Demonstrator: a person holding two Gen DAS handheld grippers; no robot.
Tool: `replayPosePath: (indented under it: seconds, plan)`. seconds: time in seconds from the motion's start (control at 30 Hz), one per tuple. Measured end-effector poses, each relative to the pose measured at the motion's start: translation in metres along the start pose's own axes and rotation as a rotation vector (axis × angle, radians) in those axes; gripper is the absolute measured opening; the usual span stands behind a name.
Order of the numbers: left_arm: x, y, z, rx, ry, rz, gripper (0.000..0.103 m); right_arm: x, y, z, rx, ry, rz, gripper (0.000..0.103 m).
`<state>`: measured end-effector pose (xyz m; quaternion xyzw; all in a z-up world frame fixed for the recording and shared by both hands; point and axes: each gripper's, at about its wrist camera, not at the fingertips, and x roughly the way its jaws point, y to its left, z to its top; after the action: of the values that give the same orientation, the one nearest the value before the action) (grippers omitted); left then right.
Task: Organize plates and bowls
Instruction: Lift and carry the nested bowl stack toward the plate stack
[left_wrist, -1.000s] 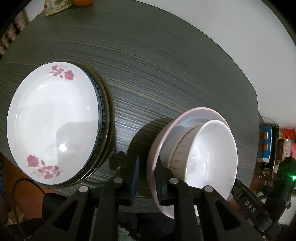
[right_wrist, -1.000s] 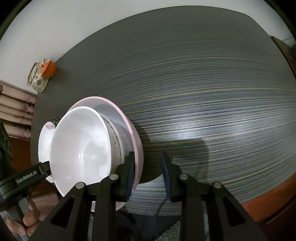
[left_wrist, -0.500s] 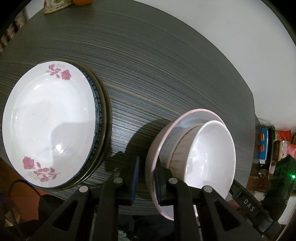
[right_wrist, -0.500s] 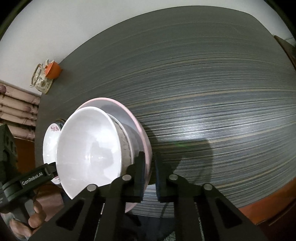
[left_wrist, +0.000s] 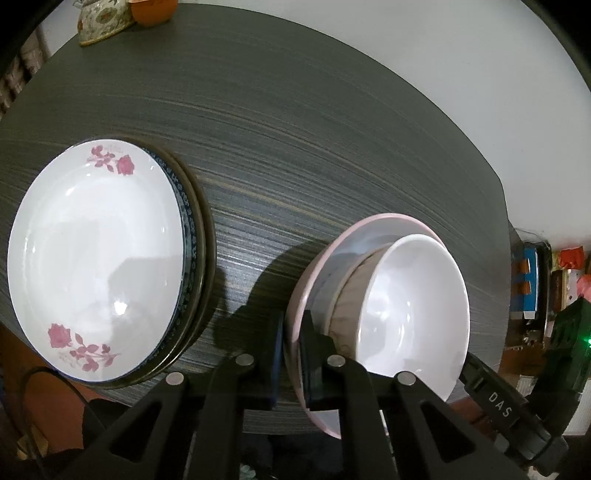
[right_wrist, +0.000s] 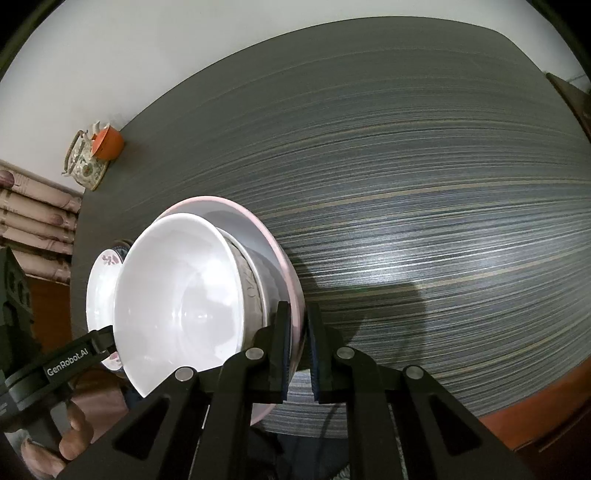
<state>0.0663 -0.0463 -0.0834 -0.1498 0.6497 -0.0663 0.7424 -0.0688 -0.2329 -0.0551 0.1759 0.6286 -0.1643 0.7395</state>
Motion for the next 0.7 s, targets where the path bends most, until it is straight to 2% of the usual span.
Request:
replayPosePath:
  seconds: [0.7]
  plan:
    - [-0.015, 0.001, -0.001, 0.006, -0.049, 0.003, 0.006, -0.007, 0.021, 0.005, -0.031, -0.032, 0.0, 0.011]
